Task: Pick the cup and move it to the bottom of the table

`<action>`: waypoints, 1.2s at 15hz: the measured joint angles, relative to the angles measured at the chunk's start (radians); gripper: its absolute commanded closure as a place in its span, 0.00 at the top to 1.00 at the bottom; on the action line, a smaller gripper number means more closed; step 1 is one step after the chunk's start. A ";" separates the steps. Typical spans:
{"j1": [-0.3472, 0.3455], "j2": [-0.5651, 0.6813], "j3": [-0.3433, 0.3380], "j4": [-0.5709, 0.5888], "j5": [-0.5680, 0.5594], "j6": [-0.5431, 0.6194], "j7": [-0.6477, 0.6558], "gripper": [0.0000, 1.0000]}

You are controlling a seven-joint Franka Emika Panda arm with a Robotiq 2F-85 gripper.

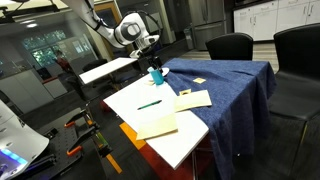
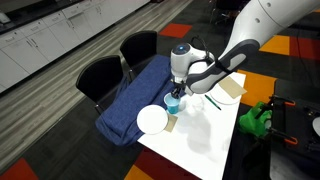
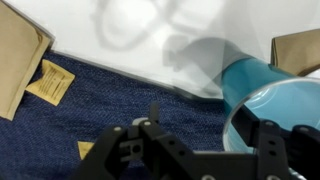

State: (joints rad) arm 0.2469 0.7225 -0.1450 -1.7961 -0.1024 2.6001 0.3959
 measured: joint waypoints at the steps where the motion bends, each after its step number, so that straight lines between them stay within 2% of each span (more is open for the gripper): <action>1: 0.000 0.008 0.000 0.006 0.000 -0.011 0.000 0.36; 4: 0.000 0.035 0.003 0.022 0.000 -0.032 0.000 0.12; 6: 0.000 0.051 0.004 0.031 0.000 -0.036 0.000 0.01; 13: -0.001 0.056 0.006 0.049 0.000 -0.036 0.000 0.01; 18: -0.002 -0.022 0.006 0.016 0.000 -0.046 -0.003 0.01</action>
State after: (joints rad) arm 0.2445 0.7005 -0.1386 -1.7797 -0.1021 2.5538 0.3926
